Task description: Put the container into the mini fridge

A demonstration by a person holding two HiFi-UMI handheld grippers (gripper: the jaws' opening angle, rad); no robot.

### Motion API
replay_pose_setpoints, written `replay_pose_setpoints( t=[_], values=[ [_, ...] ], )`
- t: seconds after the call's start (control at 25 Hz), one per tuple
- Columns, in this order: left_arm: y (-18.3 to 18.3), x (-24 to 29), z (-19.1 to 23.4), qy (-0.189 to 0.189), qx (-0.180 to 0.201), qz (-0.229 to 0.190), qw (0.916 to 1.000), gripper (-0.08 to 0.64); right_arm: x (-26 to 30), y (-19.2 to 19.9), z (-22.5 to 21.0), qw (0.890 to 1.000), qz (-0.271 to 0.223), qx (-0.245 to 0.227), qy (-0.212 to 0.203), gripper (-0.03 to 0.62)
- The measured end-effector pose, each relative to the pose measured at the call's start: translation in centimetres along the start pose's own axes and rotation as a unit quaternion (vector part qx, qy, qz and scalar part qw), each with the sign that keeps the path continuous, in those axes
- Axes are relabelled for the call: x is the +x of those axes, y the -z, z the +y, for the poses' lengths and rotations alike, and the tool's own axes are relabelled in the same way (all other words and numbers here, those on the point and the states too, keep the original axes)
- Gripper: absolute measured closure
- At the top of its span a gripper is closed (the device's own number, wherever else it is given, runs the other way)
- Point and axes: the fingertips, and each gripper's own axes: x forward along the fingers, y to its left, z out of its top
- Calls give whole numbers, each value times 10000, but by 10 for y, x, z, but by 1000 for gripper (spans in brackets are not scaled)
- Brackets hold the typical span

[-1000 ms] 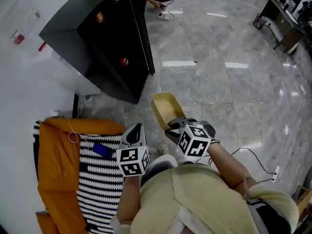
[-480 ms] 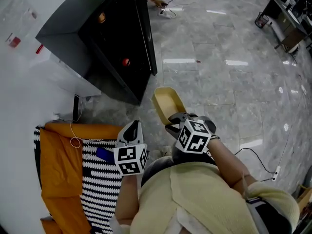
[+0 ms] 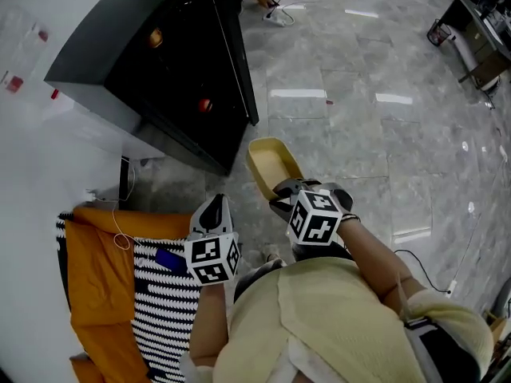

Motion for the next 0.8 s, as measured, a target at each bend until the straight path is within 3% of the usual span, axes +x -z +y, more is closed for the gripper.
replay_pose_setpoints(
  t=[0.56, 0.8],
  values=[
    [-39, 88, -15, -491, -296, 60, 9983, 523, 3, 36, -83, 9963, -30, -532, -680, 523],
    [-41, 119, -13, -656, -165, 131, 9976, 524, 11, 54, -105, 9945, -3, -672, -799, 523]
  ],
)
